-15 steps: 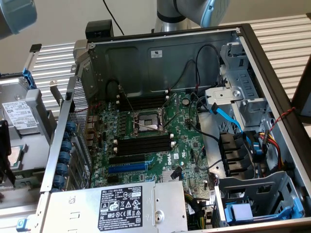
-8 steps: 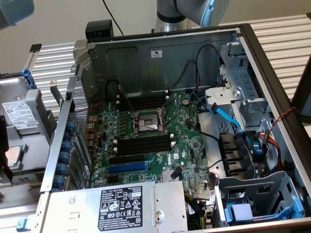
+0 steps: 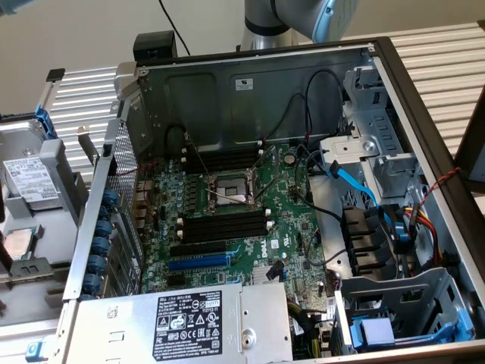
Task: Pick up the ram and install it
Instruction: 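Pick up the ram and move it above insertion slot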
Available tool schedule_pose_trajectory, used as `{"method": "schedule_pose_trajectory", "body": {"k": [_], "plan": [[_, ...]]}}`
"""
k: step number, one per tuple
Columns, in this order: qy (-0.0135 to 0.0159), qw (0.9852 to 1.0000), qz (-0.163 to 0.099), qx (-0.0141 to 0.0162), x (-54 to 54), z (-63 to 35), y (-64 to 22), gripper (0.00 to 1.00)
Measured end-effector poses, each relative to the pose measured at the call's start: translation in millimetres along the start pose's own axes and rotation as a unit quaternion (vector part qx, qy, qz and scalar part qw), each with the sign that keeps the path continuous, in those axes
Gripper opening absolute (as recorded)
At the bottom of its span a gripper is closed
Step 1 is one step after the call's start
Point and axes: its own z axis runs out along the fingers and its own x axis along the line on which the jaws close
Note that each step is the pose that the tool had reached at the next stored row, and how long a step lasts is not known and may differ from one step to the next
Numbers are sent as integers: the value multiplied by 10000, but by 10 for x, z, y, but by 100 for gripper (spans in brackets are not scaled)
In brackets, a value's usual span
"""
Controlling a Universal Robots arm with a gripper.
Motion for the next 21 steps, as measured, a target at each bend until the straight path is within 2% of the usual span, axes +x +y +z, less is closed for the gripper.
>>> {"method": "schedule_pose_trajectory", "body": {"k": [12,16,21], "plan": [[0,10000,10,-4,-7,-443,6,12],[15,10000,30,-5,-10,-604,13,12],[31,10000,61,-3,-18,-750,17,12]]}}
